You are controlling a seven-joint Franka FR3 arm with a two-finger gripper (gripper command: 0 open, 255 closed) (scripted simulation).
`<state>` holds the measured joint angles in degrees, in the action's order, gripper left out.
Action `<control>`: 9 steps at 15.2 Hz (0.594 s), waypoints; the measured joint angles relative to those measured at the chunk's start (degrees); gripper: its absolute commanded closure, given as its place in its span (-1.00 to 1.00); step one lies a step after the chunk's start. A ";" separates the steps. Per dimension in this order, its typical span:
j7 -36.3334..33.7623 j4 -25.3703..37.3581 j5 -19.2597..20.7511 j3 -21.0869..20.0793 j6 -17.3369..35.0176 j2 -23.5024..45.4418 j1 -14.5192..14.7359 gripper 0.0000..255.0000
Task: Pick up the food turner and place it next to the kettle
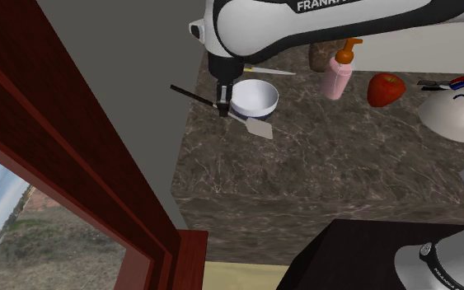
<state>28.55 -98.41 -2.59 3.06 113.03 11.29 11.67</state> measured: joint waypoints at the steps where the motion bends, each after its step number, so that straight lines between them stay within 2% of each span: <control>1: 0.01 0.67 0.01 0.01 -0.68 -0.02 -0.02 1.00; 9: -0.23 6.19 0.14 0.04 -6.77 -0.58 -0.04 1.00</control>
<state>28.32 -92.22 -2.45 3.10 106.26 10.70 11.63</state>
